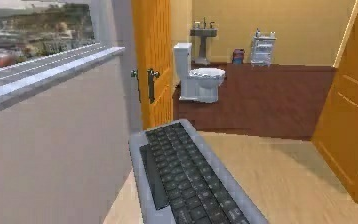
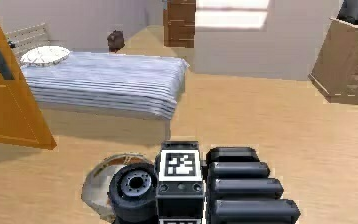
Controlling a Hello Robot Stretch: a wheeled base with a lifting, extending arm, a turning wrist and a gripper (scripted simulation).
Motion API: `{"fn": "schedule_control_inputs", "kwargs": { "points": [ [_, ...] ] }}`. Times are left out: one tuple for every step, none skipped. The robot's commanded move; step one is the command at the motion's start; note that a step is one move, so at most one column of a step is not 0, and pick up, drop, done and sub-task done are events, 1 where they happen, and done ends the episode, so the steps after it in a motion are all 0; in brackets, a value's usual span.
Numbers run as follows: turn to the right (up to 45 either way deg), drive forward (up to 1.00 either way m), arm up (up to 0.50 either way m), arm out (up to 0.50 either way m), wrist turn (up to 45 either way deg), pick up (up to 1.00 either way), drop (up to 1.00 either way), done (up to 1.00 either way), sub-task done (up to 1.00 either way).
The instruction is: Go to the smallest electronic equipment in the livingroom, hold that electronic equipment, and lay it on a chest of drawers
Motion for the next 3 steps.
{"fn": "schedule_control_inputs", "kwargs": {
  "points": [
    [0.0, 0.65, 0.00, 0.00, 0.0, 0.00, 0.00, 0.00, 0.00],
    [39.0, 0.00, 0.00, 0.00, 0.0, 0.00, 0.00, 0.00, 0.00],
    [0.0, 0.55, 0.00, 0.00, 0.0, 0.00, 0.00, 0.00, 0.00]
  ]
}}
